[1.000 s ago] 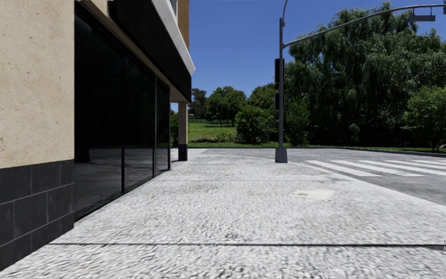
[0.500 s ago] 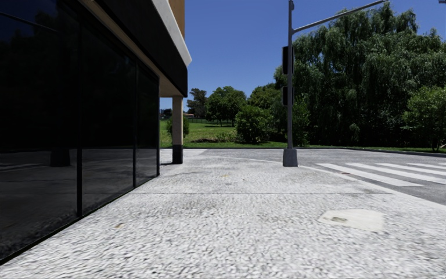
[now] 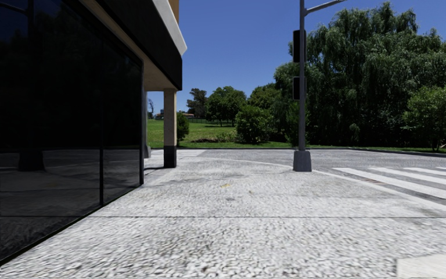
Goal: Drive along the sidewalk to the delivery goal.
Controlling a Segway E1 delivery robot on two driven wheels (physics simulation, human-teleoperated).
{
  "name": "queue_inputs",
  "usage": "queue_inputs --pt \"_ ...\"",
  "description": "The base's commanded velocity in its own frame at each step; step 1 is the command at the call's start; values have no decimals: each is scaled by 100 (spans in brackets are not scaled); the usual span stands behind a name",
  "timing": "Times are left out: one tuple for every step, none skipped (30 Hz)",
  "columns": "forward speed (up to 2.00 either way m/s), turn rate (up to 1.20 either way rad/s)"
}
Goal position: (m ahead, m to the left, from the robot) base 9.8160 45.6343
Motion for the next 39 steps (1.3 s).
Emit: queue_inputs --pt "200 0" --pt "200 0" --pt "200 0" --pt "200 0" --pt "200 0" --pt "200 0" --pt "200 0" --pt "200 0" --pt "200 0" --pt "200 0" --pt "200 0" --pt "200 0" --pt "200 0" --pt "200 0" --pt "200 0" --pt "200 0" --pt "200 0" --pt "200 0" --pt "200 0" --pt "200 0" --pt "200 0" --pt "200 0" --pt "200 0" --pt "200 0" --pt "200 0" --pt "200 10" --pt "200 15" --pt "200 15" --pt "200 24" --pt "200 35" --pt "196 44" --pt "196 44" --pt "190 50" --pt "186 52" --pt "182 52" --pt "178 52" --pt "178 52" --pt "171 52" --pt "165 54"
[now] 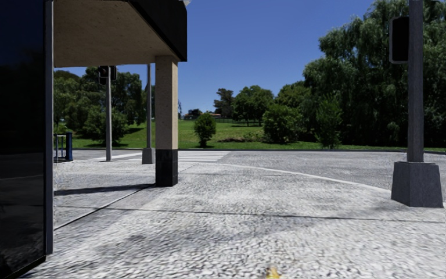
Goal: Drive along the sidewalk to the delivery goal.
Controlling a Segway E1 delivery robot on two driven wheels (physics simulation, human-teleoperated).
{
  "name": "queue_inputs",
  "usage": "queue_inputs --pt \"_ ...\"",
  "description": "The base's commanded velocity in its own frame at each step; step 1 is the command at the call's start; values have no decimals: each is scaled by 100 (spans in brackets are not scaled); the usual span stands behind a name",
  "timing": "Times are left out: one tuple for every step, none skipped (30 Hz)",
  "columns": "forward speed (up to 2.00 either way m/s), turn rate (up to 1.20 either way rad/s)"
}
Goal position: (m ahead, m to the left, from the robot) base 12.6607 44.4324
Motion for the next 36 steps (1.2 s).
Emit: queue_inputs --pt "160 59" --pt "158 61" --pt "158 55" --pt "158 55" --pt "157 47" --pt "157 46" --pt "157 45" --pt "157 44" --pt "157 41" --pt "157 40" --pt "157 40" --pt "157 40" --pt "157 36" --pt "157 29" --pt "157 28" --pt "157 28" --pt "157 28" --pt "157 29" --pt "157 34" --pt "157 37" --pt "157 43" --pt "157 43" --pt "157 49" --pt "157 55" --pt "157 56" --pt "157 56" --pt "157 57" --pt "157 58" --pt "157 59" --pt "157 59" --pt "157 59" --pt "157 59" --pt "157 59" --pt "157 59" --pt "157 59" --pt "157 59"
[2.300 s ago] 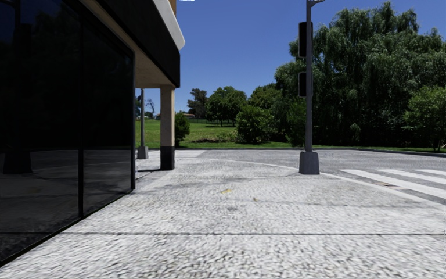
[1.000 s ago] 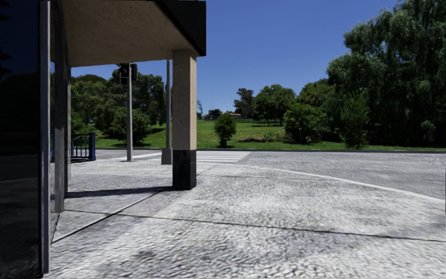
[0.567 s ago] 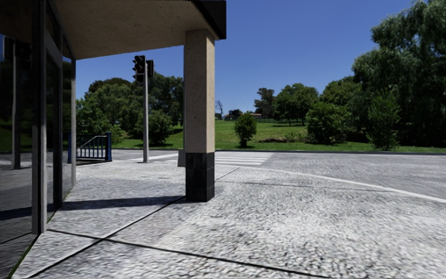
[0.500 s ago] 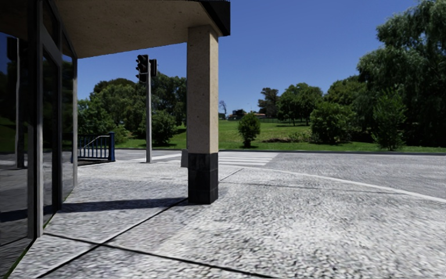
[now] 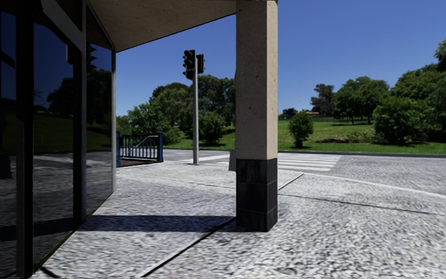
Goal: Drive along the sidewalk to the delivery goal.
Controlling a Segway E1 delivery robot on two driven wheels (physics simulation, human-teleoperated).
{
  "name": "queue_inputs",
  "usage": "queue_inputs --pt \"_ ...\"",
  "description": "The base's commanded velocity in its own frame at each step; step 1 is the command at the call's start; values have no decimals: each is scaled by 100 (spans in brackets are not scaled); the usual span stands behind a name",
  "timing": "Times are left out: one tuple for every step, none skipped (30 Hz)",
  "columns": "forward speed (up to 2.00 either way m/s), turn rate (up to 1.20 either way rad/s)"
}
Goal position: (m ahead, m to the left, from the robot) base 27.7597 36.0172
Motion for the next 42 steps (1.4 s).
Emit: queue_inputs --pt "157 59" --pt "157 59" --pt "157 59" --pt "157 59" --pt "157 59" --pt "157 59" --pt "157 59" --pt "157 59" --pt "157 59" --pt "157 58" --pt "157 50" --pt "157 50" --pt "157 50" --pt "157 50" --pt "157 50" --pt "157 43" --pt "157 0" --pt "157 0" --pt "157 0" --pt "157 0" --pt "157 0" --pt "157 0" --pt "157 0" --pt "157 0" --pt "157 0" --pt "157 0" --pt "157 0" --pt "157 0" --pt "157 0" --pt "157 0" --pt "157 0" --pt "157 0" --pt "157 0" --pt "157 0" --pt "157 0" --pt "157 0" --pt "157 0" --pt "157 0" --pt "157 0" --pt "157 0" --pt "157 0" --pt "157 0"
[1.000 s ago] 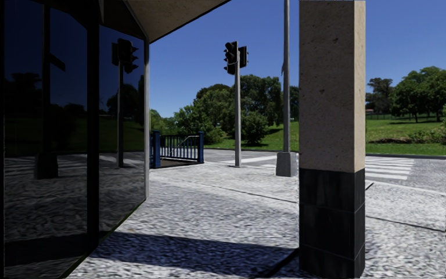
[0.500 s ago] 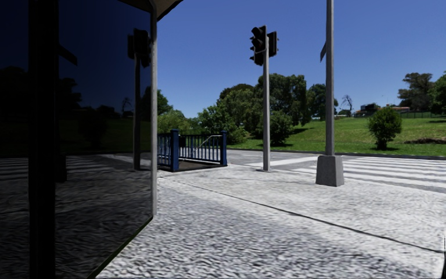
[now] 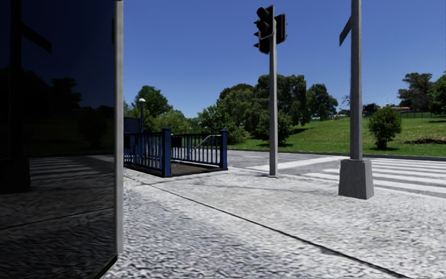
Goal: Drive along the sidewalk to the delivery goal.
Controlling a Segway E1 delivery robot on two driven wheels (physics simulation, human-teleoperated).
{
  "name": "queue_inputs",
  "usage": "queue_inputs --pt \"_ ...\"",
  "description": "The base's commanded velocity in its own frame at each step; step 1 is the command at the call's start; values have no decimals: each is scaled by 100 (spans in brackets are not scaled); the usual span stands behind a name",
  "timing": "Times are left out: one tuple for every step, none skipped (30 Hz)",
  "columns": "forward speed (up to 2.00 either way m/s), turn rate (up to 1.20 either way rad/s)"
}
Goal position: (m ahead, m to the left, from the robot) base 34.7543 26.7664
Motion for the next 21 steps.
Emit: queue_inputs --pt "157 0" --pt "157 0" --pt "157 0" --pt "157 0" --pt "157 0" --pt "157 0" --pt "157 0" --pt "157 0" --pt "157 0" --pt "157 0" --pt "157 0" --pt "157 2" --pt "157 19" --pt "157 19" --pt "157 28" --pt "157 40" --pt "157 47" --pt "157 48" --pt "157 48" --pt "157 49" --pt "157 49"
